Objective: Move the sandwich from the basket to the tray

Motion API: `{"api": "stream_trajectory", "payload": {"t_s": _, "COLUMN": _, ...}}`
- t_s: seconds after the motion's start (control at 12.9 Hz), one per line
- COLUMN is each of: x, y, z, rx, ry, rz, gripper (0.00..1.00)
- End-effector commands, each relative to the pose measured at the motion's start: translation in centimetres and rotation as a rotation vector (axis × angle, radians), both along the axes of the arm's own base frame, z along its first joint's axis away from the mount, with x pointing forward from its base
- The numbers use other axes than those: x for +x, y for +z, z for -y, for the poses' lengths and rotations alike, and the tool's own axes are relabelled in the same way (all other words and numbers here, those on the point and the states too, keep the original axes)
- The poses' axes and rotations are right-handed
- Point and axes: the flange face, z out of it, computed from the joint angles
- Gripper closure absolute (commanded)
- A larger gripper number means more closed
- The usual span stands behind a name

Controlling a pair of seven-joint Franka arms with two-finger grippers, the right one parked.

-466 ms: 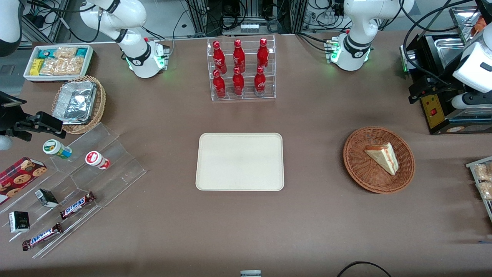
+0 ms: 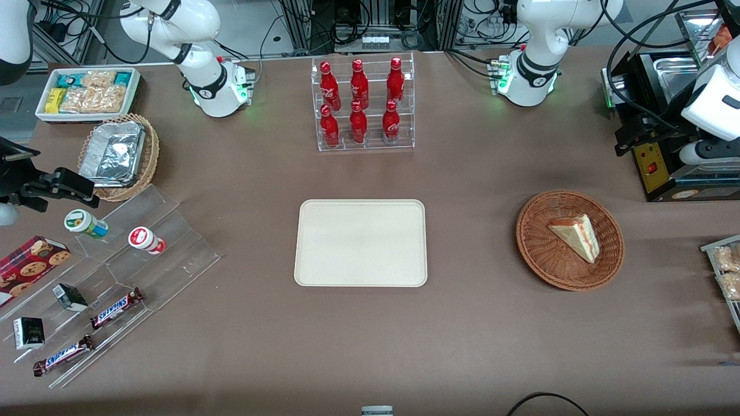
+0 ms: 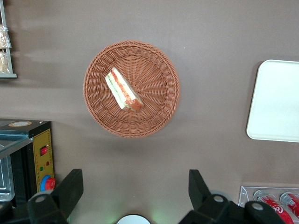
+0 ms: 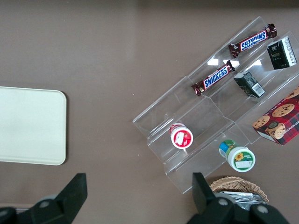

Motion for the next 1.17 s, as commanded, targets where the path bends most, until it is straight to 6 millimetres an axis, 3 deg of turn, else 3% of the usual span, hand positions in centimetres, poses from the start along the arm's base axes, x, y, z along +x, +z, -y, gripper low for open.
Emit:
{"api": "stream_trajectory", "payload": {"t_s": 0.0, "x": 0.8, "y": -1.6, "z": -1.2, "rx": -0.003, "ry": 0.024, "rz": -0.027, "gripper": 0.0}}
{"api": "stream_trajectory", "payload": {"t_s": 0.08, "x": 1.3, "y": -3.1, "z": -2.7, "rx": -0.011, "ry": 0.058, "rz": -0.053, "gripper": 0.0}}
{"api": "stream_trajectory", "payload": {"t_s": 0.31, "x": 2.7, "y": -7.9, "z": -4.0, "rx": -0.022, "ry": 0.097, "rz": -0.077, "gripper": 0.0}}
{"api": "stream_trajectory", "payload": {"t_s": 1.09, "x": 2.4, "y": -22.5, "z": -5.1, "rx": 0.0, "ry": 0.393, "rz": -0.019, "gripper": 0.0}}
